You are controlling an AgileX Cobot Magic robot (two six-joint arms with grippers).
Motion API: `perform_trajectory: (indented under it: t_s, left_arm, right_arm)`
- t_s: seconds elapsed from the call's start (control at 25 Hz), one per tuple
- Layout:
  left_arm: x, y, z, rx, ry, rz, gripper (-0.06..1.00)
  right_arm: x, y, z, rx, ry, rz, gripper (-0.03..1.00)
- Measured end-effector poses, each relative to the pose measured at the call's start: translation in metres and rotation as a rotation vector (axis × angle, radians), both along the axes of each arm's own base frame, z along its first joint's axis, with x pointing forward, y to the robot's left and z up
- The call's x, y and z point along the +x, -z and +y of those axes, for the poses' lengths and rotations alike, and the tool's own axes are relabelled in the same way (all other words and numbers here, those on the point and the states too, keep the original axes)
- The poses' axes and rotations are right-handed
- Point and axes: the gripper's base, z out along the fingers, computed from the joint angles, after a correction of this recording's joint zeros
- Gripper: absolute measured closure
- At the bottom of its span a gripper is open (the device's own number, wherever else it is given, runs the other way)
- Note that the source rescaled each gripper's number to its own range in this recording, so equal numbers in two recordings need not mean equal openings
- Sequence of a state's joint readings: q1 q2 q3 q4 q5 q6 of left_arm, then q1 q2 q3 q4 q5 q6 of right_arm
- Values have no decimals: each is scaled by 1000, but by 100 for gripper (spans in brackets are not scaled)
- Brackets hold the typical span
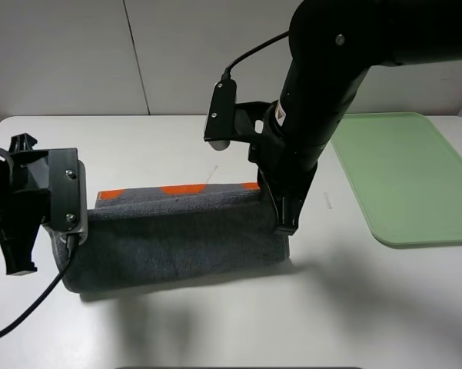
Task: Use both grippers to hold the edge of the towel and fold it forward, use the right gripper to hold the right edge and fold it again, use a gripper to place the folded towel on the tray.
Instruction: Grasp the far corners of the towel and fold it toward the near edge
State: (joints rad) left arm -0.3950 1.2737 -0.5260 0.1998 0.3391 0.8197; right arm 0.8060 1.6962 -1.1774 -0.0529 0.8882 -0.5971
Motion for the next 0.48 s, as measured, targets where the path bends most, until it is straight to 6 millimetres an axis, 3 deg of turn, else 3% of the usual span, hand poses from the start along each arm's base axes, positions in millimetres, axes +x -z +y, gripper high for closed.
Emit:
perform_trajectory:
  t_s: [0.24, 0.48]
  left_arm:
    - [20, 2, 14, -22, -89, -40, 94]
    - [38, -5, 10, -37, -89, -92, 94]
  right_arm:
    - [14, 0, 5, 44, 21, -34, 97]
    - [33, 8, -1, 58, 73, -44, 97]
